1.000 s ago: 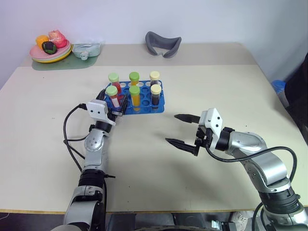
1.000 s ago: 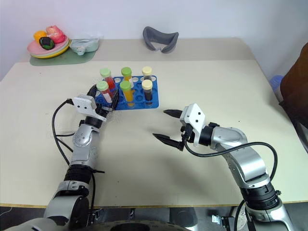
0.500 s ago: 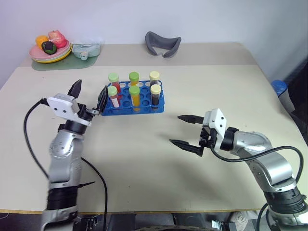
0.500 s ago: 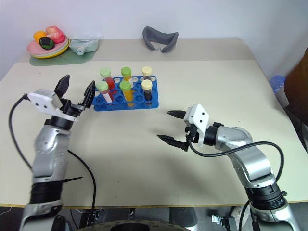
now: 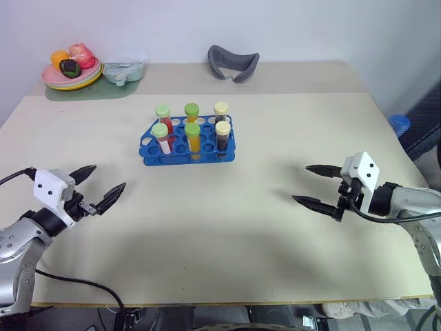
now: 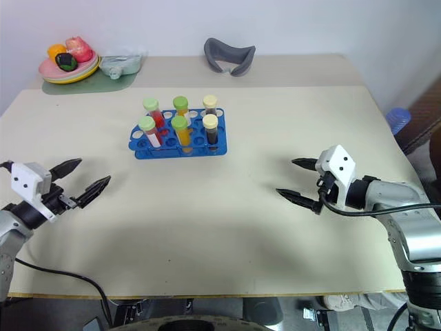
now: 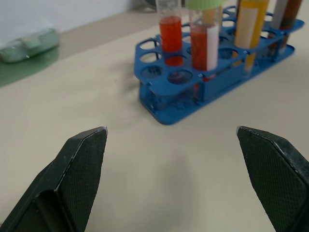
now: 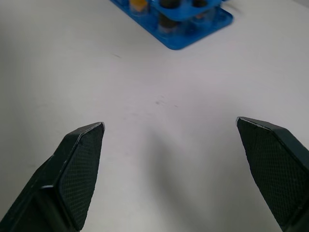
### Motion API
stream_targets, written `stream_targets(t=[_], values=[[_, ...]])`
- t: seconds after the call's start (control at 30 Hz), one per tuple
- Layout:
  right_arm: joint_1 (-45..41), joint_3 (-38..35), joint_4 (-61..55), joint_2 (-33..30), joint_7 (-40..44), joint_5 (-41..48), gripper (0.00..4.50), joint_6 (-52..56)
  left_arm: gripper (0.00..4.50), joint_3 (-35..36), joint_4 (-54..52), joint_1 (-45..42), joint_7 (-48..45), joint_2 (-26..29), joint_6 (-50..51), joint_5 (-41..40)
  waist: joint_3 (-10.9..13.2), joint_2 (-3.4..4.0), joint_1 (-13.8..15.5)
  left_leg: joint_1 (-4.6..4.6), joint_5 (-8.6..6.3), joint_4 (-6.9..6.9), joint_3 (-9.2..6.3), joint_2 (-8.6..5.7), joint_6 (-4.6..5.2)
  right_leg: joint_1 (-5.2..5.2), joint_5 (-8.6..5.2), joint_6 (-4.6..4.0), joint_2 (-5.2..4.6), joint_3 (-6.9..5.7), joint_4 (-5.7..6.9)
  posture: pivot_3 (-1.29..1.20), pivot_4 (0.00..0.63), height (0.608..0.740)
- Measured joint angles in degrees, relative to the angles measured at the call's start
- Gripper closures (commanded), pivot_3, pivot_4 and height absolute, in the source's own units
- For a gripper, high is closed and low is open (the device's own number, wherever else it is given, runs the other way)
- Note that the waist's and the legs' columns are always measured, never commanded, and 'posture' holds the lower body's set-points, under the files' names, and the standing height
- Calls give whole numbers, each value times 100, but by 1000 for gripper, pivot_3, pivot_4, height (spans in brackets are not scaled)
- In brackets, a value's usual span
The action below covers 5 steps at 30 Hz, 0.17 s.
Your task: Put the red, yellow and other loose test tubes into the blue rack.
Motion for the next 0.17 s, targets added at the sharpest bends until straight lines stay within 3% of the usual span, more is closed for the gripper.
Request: stream_targets(t=[0.17], values=[[14, -140, 93, 1, -47, -5, 0, -2, 117, 43, -120, 299, -49, -126, 91, -2, 0, 0, 7, 0, 0, 1, 1, 0, 1, 2, 0, 0, -1, 1, 0, 0, 150, 740]])
